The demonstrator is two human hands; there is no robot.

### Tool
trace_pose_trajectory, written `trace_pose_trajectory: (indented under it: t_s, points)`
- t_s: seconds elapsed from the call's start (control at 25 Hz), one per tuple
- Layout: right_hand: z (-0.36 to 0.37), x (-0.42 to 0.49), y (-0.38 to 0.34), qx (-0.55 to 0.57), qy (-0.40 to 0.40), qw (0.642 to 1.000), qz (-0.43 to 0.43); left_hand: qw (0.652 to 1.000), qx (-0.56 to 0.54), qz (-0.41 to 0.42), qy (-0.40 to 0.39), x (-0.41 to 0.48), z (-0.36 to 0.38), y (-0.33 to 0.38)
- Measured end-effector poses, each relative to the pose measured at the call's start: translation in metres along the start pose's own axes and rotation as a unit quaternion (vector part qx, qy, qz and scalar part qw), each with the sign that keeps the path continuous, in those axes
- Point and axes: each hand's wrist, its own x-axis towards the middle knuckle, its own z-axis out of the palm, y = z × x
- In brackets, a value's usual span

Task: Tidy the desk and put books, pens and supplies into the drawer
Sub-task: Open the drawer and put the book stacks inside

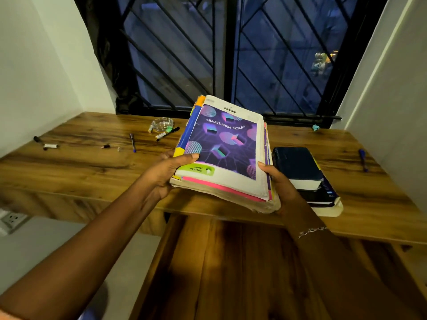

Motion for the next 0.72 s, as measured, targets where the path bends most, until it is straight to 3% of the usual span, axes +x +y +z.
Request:
trace_pose_trajectory:
  t_s: [0.08,0.28,0.48,0.72]
  points:
    - [0.005,-0.026,0.002,-0.008,0.019,1.000,0.012,1.000,0.010,-0.009,0.006,-0.023,0.001,-0.002]
    - [0.008,-0.104,0.012,-0.165,0.072,0.982,0.052,0.997,0.037,-0.059,-0.040,-0.099,-0.010,-0.035]
    - [-0.002,-0.148,0.063,-0.286,0.124,0.949,0.053,0.980,0.072,-0.169,-0.081,-0.143,-0.031,-0.079]
    - [-0.020,-0.169,0.137,-0.282,0.139,0.941,0.125,0.947,0.162,-0.267,-0.077,-0.155,-0.055,-0.128]
